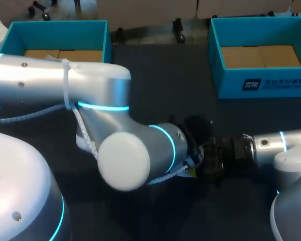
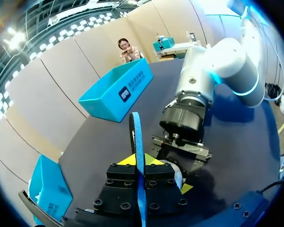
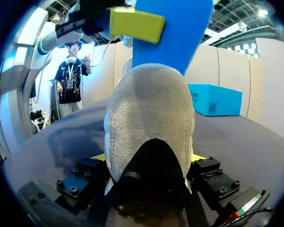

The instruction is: Take the shoe out of the shoebox, open the shoe tongue, remove and reinsert the insole, then place the shoe into the shoebox

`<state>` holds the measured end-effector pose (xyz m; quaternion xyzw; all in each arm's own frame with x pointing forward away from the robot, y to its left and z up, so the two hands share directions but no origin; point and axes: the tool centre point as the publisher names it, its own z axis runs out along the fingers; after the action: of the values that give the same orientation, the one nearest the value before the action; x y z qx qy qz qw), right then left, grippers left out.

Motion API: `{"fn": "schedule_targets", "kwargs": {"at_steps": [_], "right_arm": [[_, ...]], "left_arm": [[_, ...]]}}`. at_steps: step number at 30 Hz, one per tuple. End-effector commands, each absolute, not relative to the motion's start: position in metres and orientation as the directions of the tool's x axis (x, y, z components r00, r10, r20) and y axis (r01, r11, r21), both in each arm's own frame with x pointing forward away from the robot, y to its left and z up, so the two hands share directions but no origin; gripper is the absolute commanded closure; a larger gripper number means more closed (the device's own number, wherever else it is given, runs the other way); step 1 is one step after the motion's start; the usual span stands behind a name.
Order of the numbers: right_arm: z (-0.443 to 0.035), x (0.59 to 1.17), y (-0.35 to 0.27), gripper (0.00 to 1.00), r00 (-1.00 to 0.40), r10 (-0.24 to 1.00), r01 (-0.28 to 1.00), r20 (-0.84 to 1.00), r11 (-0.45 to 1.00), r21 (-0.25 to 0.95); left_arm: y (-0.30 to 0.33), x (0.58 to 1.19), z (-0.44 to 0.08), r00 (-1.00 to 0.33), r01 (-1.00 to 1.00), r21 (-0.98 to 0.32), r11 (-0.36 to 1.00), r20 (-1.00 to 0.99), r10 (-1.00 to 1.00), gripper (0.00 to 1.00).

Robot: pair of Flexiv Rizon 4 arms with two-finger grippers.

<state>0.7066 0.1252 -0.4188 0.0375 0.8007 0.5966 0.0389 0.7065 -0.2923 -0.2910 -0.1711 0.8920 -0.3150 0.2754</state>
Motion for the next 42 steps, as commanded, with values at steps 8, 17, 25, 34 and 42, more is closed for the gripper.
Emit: {"fn": "schedule_targets", "kwargs": {"at_steps": [8, 17, 25, 34, 42], "right_arm": [[-0.417, 0.706, 0.126, 1.00, -0.994, 0.107, 0.015, -0.017, 0.290, 0.957], [-0.417, 0.706, 0.126, 1.00, -0.994, 0.107, 0.015, -0.017, 0.290, 0.957], [-0.417, 0.706, 0.126, 1.00, -0.994, 0.107, 0.015, -0.017, 0.290, 0.957], [-0.417, 0.706, 0.126, 1.00, -0.994, 0.107, 0.015, -0.017, 0.290, 0.957], [-0.417, 0.706, 0.126, 1.00, -0.994, 0.107, 0.015, -0.017, 0.290, 0.957]], "left_arm": [[-0.308, 0.713, -0.259, -0.864, -0.240, -0.616, 0.750, -0.216, -0.454, 1.00], [-0.319, 0.701, -0.228, -0.903, -0.285, -0.612, 0.738, -0.086, -0.421, 1.00], [-0.322, 0.690, -0.188, -0.930, -0.304, -0.630, 0.715, 0.032, -0.367, 1.00], [-0.310, 0.670, -0.121, -0.950, -0.308, -0.669, 0.676, 0.184, -0.252, 1.00], [-0.295, 0.640, -0.047, -0.958, -0.287, -0.748, 0.598, 0.239, -0.161, 1.00]]}}
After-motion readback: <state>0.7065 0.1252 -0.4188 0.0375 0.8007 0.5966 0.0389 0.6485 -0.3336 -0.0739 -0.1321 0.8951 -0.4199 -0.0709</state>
